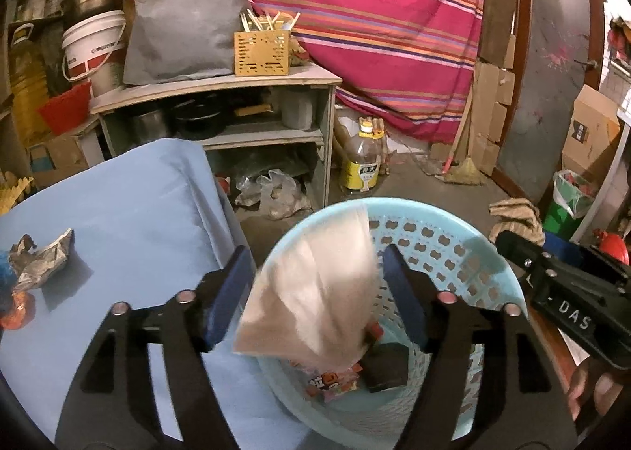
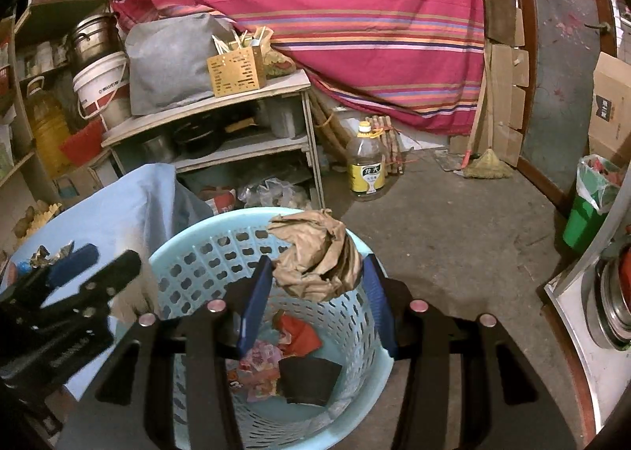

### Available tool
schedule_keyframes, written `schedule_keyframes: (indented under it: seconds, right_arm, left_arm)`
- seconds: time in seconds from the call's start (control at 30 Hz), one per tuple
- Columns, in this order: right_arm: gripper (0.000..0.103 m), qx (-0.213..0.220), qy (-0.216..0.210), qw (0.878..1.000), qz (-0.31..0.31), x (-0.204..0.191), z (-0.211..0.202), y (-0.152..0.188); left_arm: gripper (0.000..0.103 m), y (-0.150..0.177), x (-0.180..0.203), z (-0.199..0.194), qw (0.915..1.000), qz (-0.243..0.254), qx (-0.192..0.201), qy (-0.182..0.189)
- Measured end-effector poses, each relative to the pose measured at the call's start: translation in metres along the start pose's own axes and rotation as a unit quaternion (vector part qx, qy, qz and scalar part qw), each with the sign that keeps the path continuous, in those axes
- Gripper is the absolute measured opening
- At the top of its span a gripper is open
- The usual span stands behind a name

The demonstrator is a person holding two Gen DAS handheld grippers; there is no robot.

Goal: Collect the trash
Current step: 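Open both tools to drop the mask and paper into the basket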

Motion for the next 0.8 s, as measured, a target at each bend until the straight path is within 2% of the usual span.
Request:
schedule_keyframes:
  seconds: [0.17,0.43,0.47,0.5,0.53,0.8]
  right_arm:
    - [0.047,-0.002,0.001,1.0,-0.001,-0.003,0.001,0.0]
    - [0.049,-0.004,-0.006,1.0,-0.012,-0.021,0.006,0.0]
    - [0.054,-0.005,-0.007,1.0,-0.013,-0.025,0.007,0.001]
    - [0.071,-0.006,-0.006,1.0,-0.013,-0.028,0.008,0.001]
    - [0.082,-0.004,-0.002,1.0,-0.014,-0.031,0.008,0.0]
    - [0.086,-0.001,0.031,0.999,-0.012,-0.043,0.008,-0.001]
  left_arm:
    - [0.089,-0.005,-0.017,-0.01,0.9997,-0.01,0.013,-0.02]
    - [0.096,-0.001,-0.072,-0.02,0.9976,-0.038,0.015,-0.055]
    - [0.097,-0.001,-0.079,-0.022,0.9973,-0.04,0.015,-0.059]
    - [0.097,0.001,-0.089,-0.025,0.9968,-0.043,0.016,-0.066]
    - [0.097,0.002,-0.097,-0.027,0.9962,-0.044,0.018,-0.073]
    - [0.098,0.013,-0.188,-0.05,0.989,-0.066,0.017,-0.131]
Point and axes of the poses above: each gripper's, at about its wrist camera, not at the fingertips, and z roughly the way its jaws point, x to its right, y to its underside, the point moved 7 cm from there along z, roughly the way its jaws point, and after that the axes turned 8 degrees about -y, right-handed, at the moved point
